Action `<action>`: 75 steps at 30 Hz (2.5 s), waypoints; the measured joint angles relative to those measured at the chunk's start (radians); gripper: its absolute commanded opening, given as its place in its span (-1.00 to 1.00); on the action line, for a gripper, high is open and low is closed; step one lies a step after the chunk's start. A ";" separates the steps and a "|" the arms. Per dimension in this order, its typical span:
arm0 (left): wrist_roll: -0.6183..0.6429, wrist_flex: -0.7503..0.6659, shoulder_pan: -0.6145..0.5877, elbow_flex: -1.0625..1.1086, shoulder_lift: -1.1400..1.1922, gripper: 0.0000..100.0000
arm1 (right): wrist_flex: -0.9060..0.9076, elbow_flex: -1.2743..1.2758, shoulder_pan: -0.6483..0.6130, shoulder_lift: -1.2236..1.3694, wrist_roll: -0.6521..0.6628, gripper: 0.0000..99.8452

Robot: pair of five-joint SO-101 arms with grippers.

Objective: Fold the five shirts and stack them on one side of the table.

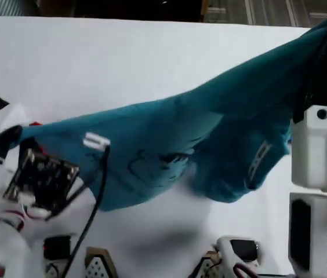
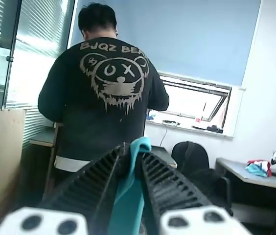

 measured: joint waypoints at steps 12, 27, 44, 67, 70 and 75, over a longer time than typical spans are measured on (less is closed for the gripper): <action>-0.008 -0.028 -0.066 0.043 -0.130 -0.95 | 0.003 -0.002 0.000 -0.143 0.003 -0.96; -0.008 -0.064 -0.069 -0.049 -0.130 -0.95 | 0.009 -0.008 0.000 -0.163 0.003 -0.96; -0.008 -0.338 -0.069 0.267 -0.061 -0.95 | -0.052 0.262 0.000 -0.066 0.003 -0.96; -0.008 -0.499 0.072 -0.146 0.922 -0.95 | -0.433 0.545 0.000 0.450 0.003 -0.96; -0.008 -0.499 0.072 -0.221 1.045 -0.95 | -0.443 0.545 0.000 0.522 0.003 -0.96; -0.008 -0.499 0.072 -0.350 1.208 -0.95 | -0.471 0.545 0.000 0.623 0.003 -0.96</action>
